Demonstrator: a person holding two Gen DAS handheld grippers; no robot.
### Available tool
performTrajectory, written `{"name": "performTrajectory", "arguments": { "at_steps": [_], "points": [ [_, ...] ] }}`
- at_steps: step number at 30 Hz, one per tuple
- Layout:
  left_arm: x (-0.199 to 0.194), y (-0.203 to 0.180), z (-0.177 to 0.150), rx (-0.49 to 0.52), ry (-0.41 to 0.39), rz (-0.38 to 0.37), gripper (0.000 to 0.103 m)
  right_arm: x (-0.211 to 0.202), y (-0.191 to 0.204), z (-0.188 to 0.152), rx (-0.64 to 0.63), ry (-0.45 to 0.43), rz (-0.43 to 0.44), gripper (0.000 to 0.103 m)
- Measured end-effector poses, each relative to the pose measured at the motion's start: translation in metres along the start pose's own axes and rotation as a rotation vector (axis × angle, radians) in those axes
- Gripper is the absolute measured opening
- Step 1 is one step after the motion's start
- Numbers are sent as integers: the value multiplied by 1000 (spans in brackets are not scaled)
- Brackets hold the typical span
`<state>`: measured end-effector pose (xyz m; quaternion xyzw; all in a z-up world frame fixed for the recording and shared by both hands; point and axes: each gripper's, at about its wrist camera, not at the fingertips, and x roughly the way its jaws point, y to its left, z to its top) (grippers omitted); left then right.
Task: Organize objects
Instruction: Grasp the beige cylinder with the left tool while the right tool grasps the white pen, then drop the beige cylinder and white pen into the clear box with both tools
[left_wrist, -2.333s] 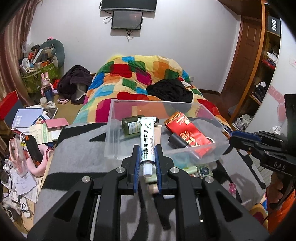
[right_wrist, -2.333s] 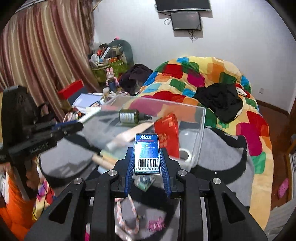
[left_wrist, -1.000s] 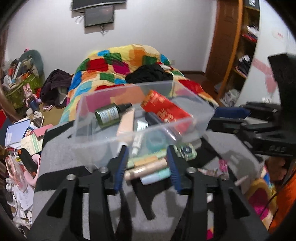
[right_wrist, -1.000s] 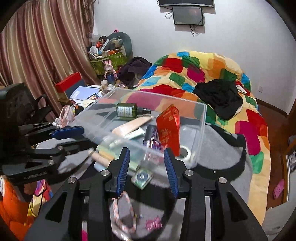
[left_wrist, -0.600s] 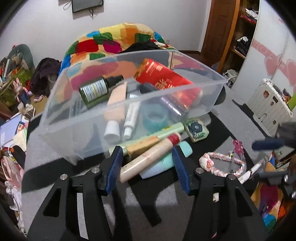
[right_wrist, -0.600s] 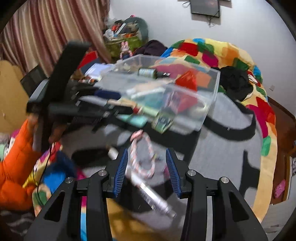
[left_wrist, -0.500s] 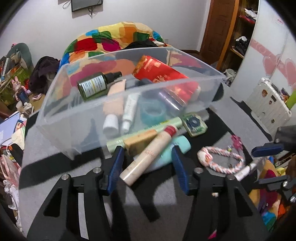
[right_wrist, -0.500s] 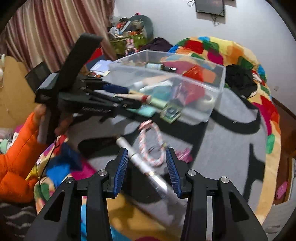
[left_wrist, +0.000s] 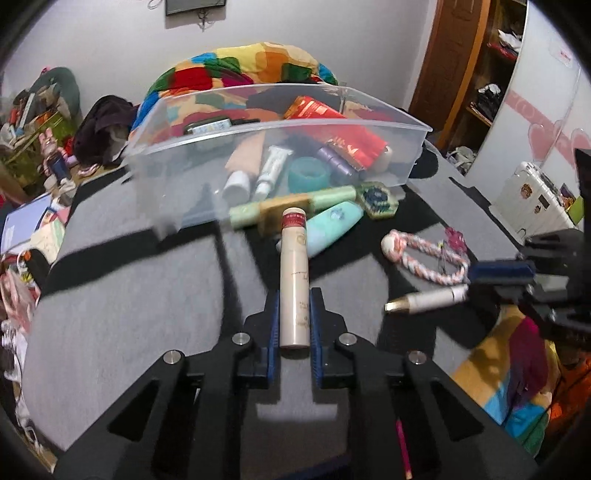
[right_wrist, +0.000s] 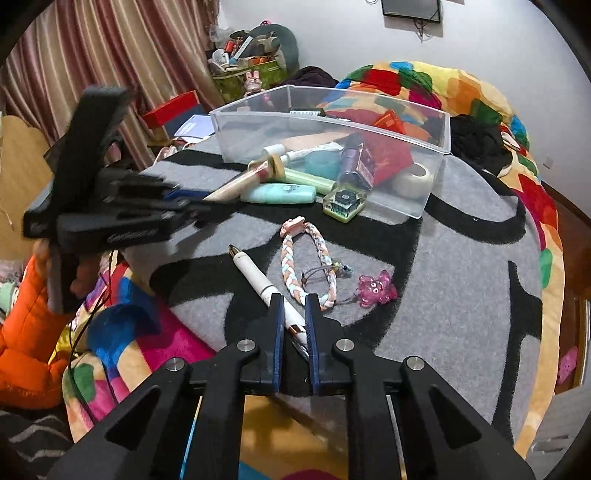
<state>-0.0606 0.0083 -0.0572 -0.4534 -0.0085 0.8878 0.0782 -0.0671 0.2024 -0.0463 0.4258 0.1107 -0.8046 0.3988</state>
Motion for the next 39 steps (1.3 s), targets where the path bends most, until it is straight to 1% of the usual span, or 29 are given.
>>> {"name": "performTrajectory", "arguments": {
  "at_steps": [4,6,10,13,15,17,19,21,22,23,24,26,28,29,31,32,33,36,39],
  "points": [
    [-14,8,-16,-25,-3,0,14,2,6,4,-4,4,18,10],
    [-20,10,-23,-28,-3,-4,14,-2,9,6,-20,-9,27,10],
    [-23,11,-29,-29,-5,0,14,-5,19,10,-88,-5,19,10],
    [-21,8,-28,-24,-12,6,17,3,29,13,-167,30,0,10],
    [-19,6,-27,-24,-17,9,23,12,36,18,-227,64,-24,11],
    [-18,4,-27,-22,-22,14,24,20,37,23,-262,92,-43,11],
    [-18,2,-26,-17,-28,26,24,24,39,26,-301,119,-35,11],
    [-17,2,-26,-21,-37,31,24,27,41,27,-339,145,-32,14],
    [-16,2,-26,-22,-39,33,24,30,42,27,-352,163,-29,19],
    [-15,2,-25,-25,-40,36,24,33,44,25,-369,180,-33,19],
    [-14,2,-24,-29,-45,39,24,32,44,25,-375,179,-32,19],
    [-12,3,-22,-38,-52,45,24,32,41,26,-367,191,-22,19],
    [-10,3,-22,-41,-60,51,24,32,36,27,-331,194,-1,19],
    [-10,2,-22,-40,-63,56,24,33,31,28,-297,194,17,16],
    [-10,1,-22,-39,-69,76,17,32,26,29,-250,192,36,15],
    [-11,1,-22,-39,-70,85,14,32,24,29,-218,186,44,12],
    [-12,2,-23,-46,-71,81,14,31,24,29,-200,180,49,10],
    [-16,6,-23,-66,-74,71,14,28,21,31,-124,149,109,10],
    [-20,8,-22,-76,-84,78,14,19,21,36,-89,97,107,10]
  ]
}}
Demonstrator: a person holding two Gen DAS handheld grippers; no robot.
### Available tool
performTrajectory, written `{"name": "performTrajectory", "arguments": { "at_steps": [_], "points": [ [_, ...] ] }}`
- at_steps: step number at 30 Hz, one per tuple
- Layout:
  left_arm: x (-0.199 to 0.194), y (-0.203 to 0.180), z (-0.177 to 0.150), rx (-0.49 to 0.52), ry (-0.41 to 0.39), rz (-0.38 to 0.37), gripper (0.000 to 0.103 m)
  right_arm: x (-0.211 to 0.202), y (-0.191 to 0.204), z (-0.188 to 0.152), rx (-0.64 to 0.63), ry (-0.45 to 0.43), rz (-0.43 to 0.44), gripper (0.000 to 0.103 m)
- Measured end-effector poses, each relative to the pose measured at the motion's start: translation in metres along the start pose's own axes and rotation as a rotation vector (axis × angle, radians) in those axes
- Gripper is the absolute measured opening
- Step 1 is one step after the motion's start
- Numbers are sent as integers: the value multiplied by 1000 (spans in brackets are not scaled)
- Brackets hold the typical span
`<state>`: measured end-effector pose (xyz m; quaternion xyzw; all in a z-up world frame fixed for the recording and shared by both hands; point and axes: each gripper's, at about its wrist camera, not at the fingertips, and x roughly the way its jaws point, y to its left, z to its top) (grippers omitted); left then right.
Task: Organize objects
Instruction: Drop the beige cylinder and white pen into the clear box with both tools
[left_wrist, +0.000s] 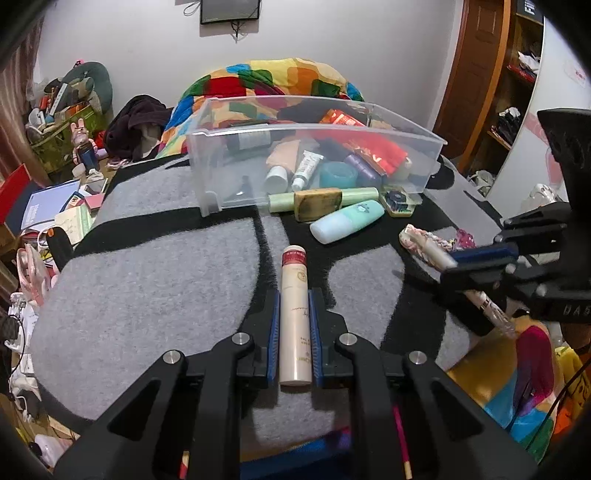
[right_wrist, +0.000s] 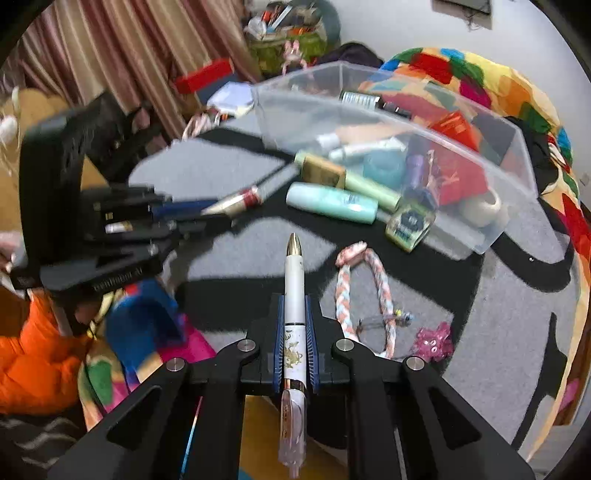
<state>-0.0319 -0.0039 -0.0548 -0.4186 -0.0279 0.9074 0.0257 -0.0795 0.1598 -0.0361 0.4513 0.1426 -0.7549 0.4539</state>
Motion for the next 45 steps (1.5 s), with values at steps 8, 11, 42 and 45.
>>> {"name": "performTrajectory", "arguments": {
  "at_steps": [8,11,42,45],
  "points": [
    [-22,5,22,-40,-86,-29,14,-29,-15,22,90,-129,-2,10],
    [-29,3,34,-38,-120,-35,14,-42,-20,32,112,-178,-7,10],
    [49,28,139,-70,-18,-26,14,29,-43,153,-97,-93,-354,10],
    [53,29,138,-70,-2,-36,14,37,-42,151,-102,-69,-315,10]
  ]
}}
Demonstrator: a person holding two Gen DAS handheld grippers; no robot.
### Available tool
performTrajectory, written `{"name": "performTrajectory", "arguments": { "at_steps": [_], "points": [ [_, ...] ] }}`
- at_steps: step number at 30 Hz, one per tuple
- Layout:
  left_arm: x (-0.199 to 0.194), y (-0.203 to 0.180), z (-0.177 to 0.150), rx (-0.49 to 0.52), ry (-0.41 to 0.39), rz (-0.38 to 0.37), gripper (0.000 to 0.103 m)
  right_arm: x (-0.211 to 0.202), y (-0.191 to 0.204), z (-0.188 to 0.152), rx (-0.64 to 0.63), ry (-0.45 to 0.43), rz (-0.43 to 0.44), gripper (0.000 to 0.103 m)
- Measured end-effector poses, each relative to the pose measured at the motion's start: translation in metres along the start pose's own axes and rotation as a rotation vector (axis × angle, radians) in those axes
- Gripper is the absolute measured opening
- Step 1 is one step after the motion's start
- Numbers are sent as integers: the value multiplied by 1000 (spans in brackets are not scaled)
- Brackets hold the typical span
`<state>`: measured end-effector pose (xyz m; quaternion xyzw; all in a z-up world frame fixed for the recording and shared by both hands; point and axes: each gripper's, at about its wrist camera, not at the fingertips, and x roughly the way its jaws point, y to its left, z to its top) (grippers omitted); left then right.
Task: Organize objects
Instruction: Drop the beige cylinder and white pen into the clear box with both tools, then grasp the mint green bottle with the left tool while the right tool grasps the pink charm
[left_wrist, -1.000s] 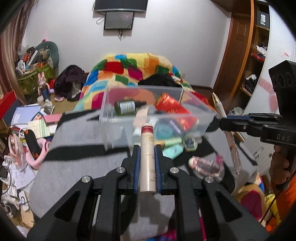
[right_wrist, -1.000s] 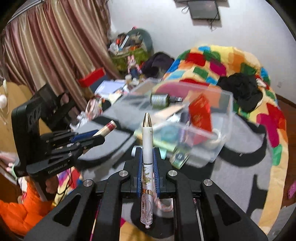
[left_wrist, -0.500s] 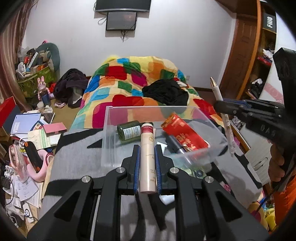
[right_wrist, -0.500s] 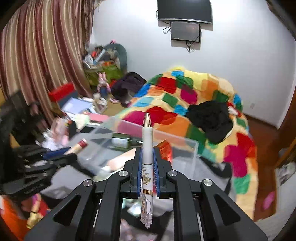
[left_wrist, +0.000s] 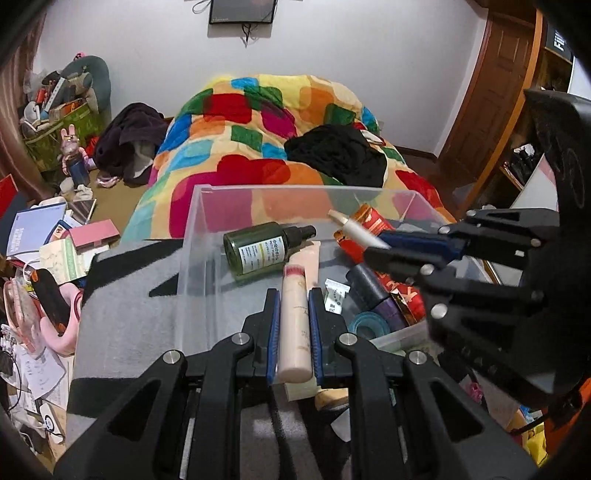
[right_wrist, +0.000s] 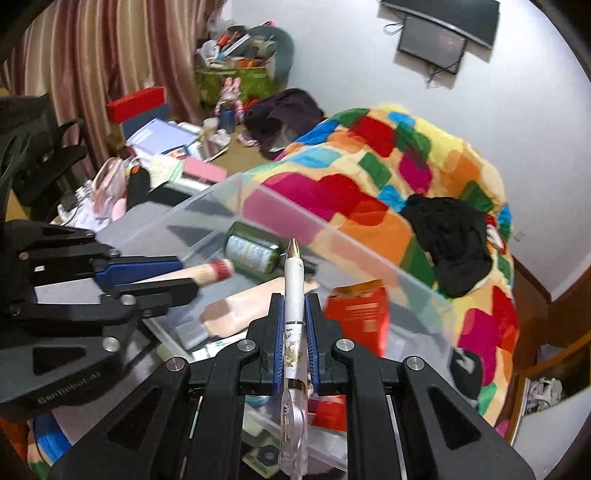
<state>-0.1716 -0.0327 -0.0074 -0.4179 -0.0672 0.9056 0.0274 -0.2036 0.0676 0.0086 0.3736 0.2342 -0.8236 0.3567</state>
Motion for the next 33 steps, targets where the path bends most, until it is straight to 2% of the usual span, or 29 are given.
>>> {"name": "performTrajectory", "arguments": {
  "at_steps": [4,8,10,12,15,20,26,33],
  "points": [
    [-7,2,-3,-14,-7,-12,15,2,0,-3,9,22,37,11],
    [-25,-2,-5,-8,-42,-12,16,-13,-6,-8,35,-3,60,16],
    [-33,-5,-6,1,-62,-7,23,-25,-8,-11,44,-27,61,19],
    [-43,-9,-10,11,-87,0,35,-39,-10,-17,57,-57,69,21],
    [-55,-16,-17,23,-114,2,45,-55,-14,-26,80,-89,80,26],
    [-65,-22,-32,37,-126,12,54,-78,-18,-48,124,-137,74,35],
    [-58,-22,-52,37,-84,2,63,-93,-26,-81,184,-151,47,42],
    [-16,-29,-76,58,61,-37,63,-84,-34,-124,239,-92,39,42]
  ]
}}
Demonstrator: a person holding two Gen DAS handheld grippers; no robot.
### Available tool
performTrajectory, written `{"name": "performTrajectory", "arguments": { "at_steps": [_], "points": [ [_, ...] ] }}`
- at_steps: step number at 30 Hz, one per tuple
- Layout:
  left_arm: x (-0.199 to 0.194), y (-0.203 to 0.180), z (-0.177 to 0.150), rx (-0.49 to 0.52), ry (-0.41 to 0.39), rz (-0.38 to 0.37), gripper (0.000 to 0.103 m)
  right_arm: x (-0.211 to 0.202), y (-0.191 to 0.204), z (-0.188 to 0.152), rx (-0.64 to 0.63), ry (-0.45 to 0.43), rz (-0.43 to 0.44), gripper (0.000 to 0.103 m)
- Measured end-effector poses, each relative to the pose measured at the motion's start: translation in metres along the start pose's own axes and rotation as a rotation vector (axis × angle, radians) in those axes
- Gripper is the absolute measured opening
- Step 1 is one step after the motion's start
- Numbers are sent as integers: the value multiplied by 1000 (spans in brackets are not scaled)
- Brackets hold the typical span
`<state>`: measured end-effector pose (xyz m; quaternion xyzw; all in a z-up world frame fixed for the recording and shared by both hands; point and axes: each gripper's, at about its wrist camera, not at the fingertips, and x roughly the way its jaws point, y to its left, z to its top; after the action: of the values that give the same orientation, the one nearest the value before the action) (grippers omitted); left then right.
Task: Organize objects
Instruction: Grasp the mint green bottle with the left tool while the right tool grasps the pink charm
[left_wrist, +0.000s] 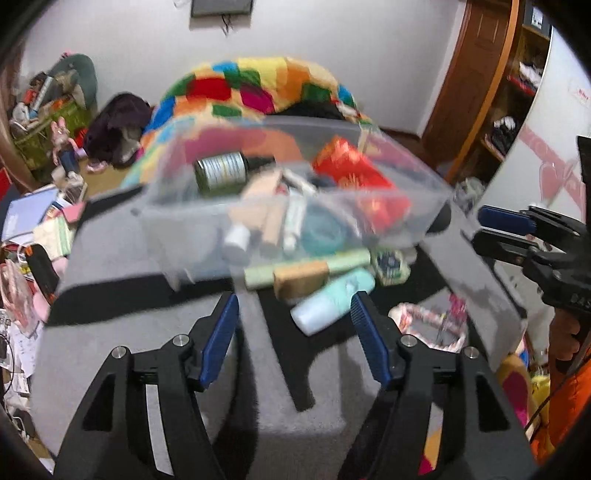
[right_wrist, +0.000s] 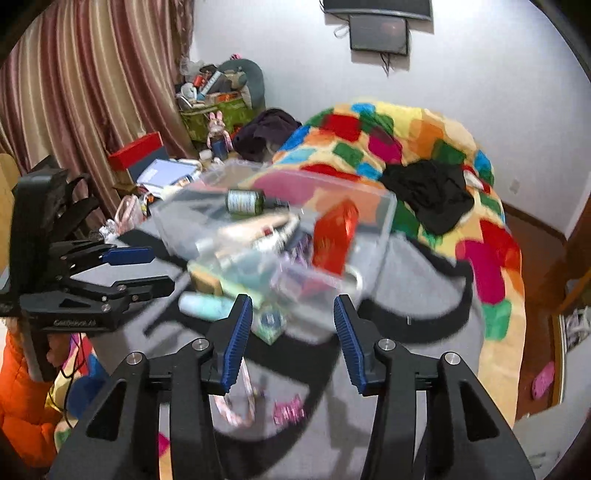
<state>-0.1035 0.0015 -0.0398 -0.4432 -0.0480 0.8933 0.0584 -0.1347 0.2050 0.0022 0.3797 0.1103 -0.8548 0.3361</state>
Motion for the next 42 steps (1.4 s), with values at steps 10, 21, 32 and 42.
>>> {"name": "performTrajectory", "arguments": {
  "at_steps": [10,21,32,42],
  "points": [
    [33,-19,0,57,75,-3,62,17,-7,-56,38,110,57,42],
    [6,-29,-32,114,39,24,18,18,-2,-71,55,86,48,25],
    [-3,-27,-20,127,35,18,35,-26,-11,-42,108,-56,31,25],
    [37,-44,1,213,88,45,45,-54,-10,-20,114,-158,44,25]
  ]
}}
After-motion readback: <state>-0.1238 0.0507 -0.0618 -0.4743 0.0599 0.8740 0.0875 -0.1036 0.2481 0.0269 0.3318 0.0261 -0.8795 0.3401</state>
